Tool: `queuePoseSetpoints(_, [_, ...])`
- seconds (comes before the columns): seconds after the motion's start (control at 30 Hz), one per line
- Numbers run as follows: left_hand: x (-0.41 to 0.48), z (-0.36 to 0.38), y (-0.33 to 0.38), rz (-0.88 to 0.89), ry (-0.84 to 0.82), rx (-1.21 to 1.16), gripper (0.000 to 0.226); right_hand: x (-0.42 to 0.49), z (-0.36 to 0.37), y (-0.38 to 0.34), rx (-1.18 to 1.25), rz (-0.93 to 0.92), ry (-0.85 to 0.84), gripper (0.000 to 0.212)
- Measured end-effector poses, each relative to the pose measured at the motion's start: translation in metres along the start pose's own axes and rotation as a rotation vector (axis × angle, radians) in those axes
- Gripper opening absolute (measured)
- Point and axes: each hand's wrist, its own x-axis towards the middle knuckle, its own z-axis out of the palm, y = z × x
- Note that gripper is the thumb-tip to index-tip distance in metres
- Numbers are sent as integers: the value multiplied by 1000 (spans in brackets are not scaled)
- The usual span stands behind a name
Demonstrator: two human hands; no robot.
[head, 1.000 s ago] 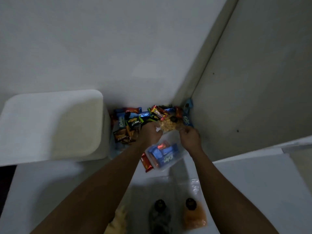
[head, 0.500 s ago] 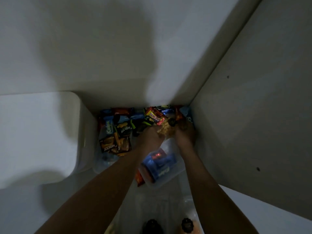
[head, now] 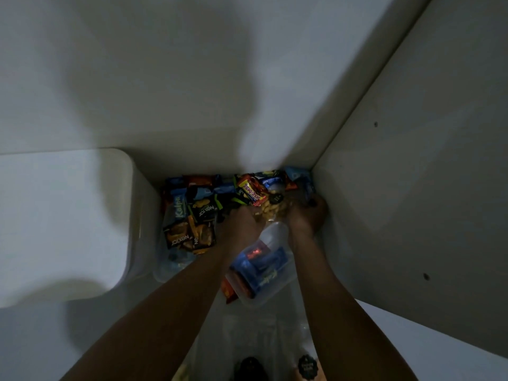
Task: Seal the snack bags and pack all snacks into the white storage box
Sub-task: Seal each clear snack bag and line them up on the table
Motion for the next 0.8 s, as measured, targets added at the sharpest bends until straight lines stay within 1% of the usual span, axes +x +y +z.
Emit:
queuePoseSetpoints(0.17, [-1,-3,0,7,24,20,30,7,-7,3,-51,-163,39,46])
queuePoseSetpoints(0.27, [-2,-5,2,2,21,32,28,4,-9,-1,-94,-218,37,47])
queuePoseSetpoints(0.4, [-2,-5,4,-21,26,55,29,2,-14,-2,-189,-328,20,28])
queuePoseSetpoints(0.47, [-4,-5,5,-20,34,87,26,-1,-18,-7,-172,-336,9,25])
queuePoseSetpoints(0.53, [-7,-7,8,-19,20,61,25,-6,-22,-14,-110,-346,10,25])
queuePoseSetpoints(0.6, [-8,-7,12,5,-34,-86,27,-16,-27,-21,-55,-360,9,26])
queuePoseSetpoints(0.67, [-9,-7,19,66,-66,-282,27,-30,-34,-29,-28,-438,-8,24])
queuePoseSetpoints(0.73, [-17,-15,33,136,-34,-436,22,-42,-41,-37,-13,-561,-37,20])
queuePoseSetpoints(0.8, [-29,-28,50,187,10,-549,32,-53,-50,-46,2,-648,-80,15])
